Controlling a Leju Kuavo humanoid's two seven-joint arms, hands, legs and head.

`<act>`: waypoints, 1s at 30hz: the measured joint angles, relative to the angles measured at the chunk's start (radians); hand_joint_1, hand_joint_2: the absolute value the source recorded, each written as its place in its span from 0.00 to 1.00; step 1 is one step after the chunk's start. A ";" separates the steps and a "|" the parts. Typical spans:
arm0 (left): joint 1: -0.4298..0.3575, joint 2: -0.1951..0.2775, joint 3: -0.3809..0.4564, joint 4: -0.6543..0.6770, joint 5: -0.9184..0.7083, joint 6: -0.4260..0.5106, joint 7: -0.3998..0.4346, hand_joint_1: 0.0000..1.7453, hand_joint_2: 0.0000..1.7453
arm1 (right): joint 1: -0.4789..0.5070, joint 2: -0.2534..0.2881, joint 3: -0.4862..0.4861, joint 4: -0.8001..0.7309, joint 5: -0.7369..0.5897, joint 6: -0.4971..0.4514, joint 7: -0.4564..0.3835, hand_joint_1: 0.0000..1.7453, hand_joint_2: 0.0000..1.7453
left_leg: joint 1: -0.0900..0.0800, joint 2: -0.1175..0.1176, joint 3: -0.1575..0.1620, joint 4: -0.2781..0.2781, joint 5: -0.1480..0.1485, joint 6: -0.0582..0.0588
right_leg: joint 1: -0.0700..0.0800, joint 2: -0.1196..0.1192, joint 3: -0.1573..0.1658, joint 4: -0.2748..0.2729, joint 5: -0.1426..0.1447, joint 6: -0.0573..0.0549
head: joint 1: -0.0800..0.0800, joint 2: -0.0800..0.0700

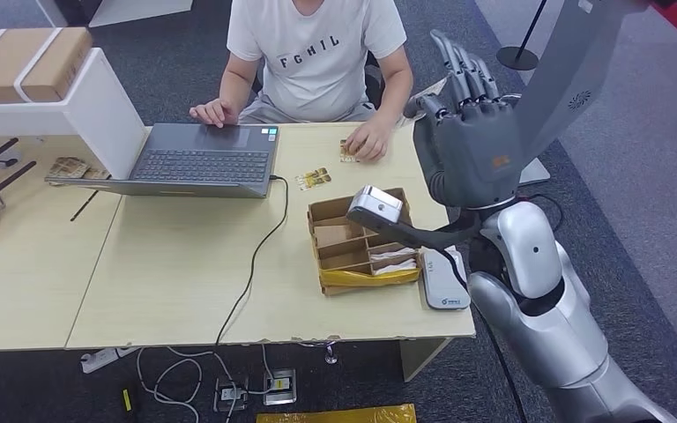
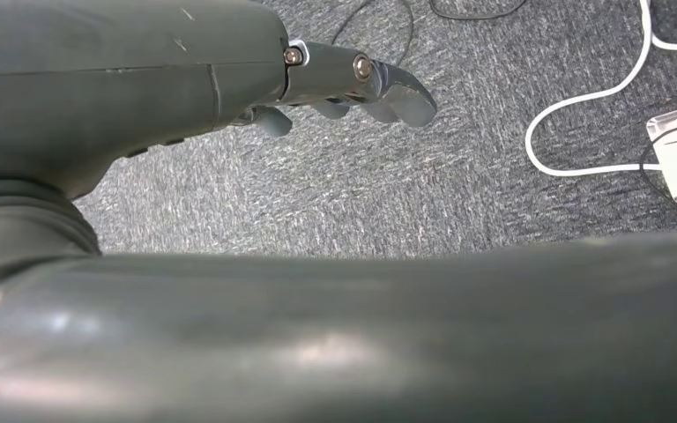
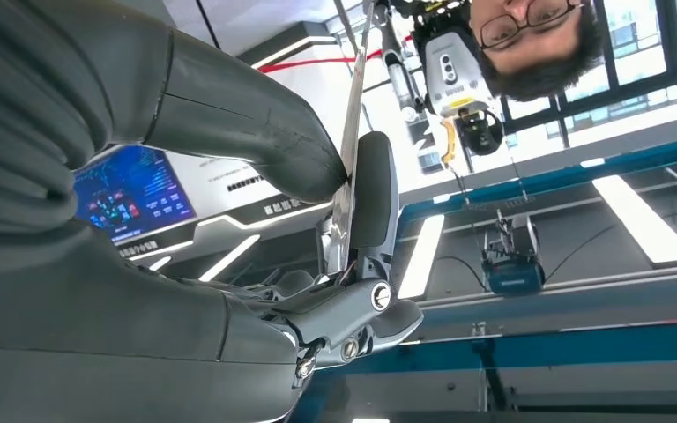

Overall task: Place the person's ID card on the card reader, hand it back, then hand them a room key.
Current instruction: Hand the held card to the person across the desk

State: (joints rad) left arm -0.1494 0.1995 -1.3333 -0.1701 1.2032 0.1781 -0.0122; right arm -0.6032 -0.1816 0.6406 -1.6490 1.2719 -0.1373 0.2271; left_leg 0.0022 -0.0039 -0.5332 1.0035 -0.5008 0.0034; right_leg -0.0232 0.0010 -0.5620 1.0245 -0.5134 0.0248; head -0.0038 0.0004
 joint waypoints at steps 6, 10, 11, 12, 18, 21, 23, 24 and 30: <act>-0.001 0.000 0.000 0.000 -0.002 0.000 0.000 0.00 0.00 | -0.033 0.000 0.007 0.053 -0.039 -0.004 0.001 1.00 1.00 | 0.000 0.000 0.000 0.000 0.000 0.000 | 0.000 0.000 0.000 0.000 0.000 0.000 | 0.000 0.000; -0.002 0.001 0.000 0.000 -0.004 0.000 0.000 0.00 0.00 | -0.091 0.001 0.011 0.191 -0.051 -0.005 0.017 1.00 1.00 | 0.000 0.000 -0.001 0.000 0.000 -0.001 | 0.000 -0.001 0.000 0.000 0.000 -0.001 | 0.000 0.000; -0.002 0.001 -0.001 0.000 -0.006 -0.001 0.000 0.00 0.00 | -0.110 0.003 0.011 0.238 -0.051 -0.010 0.020 1.00 1.00 | 0.000 -0.001 -0.001 0.000 0.001 -0.001 | 0.000 -0.001 0.000 0.000 0.001 -0.001 | 0.000 0.000; -0.002 0.001 -0.001 0.000 -0.009 -0.002 0.000 0.00 0.00 | -0.129 0.007 0.011 0.288 -0.050 -0.018 0.021 1.00 1.00 | 0.000 -0.001 -0.001 0.000 0.001 -0.001 | 0.000 -0.001 0.000 0.000 0.001 -0.001 | 0.000 0.000; -0.002 0.001 -0.011 0.000 -0.023 -0.009 0.005 0.00 0.00 | -0.214 0.041 0.011 0.556 -0.038 -0.037 0.039 1.00 1.00 | 0.000 -0.003 -0.002 0.000 0.001 -0.001 | 0.000 -0.002 0.000 0.000 0.001 -0.001 | 0.000 0.000; -0.003 0.001 -0.017 0.000 -0.024 -0.010 0.006 0.00 0.00 | -0.239 0.062 0.012 0.644 -0.035 -0.037 0.048 1.00 1.00 | 0.001 -0.003 -0.002 0.000 0.001 -0.001 | 0.001 -0.002 -0.001 0.000 0.001 -0.001 | 0.000 0.000; -0.003 0.000 -0.019 0.000 -0.023 -0.011 0.006 0.00 0.00 | -0.251 0.076 0.012 0.695 -0.034 -0.037 0.048 1.00 1.00 | 0.001 -0.003 -0.002 0.000 0.001 -0.001 | 0.001 -0.002 -0.001 0.000 0.001 -0.001 | 0.000 0.000; -0.003 0.000 -0.019 0.000 -0.023 -0.011 0.007 0.00 0.00 | -0.255 0.083 0.013 0.718 -0.033 -0.037 0.045 1.00 1.00 | 0.001 -0.003 -0.002 0.000 0.001 -0.001 | 0.001 -0.002 -0.001 0.000 0.001 -0.001 | 0.000 0.000; -0.003 0.001 -0.025 0.000 -0.020 -0.015 0.009 0.00 0.00 | -0.269 0.118 0.017 0.813 -0.035 -0.036 0.039 0.21 1.00 | 0.001 -0.002 -0.002 0.000 0.002 -0.002 | 0.001 -0.002 -0.001 0.000 0.001 -0.001 | 0.000 0.000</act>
State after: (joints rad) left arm -0.1523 0.2003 -1.3587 -0.1701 1.1836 0.1635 -0.0028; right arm -0.8718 -0.0639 0.6573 -0.8356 1.2372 -0.1737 0.2660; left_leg 0.0034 -0.0063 -0.5357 1.0036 -0.4992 0.0017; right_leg -0.0220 -0.0009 -0.5632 1.0248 -0.5126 0.0235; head -0.0038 0.0004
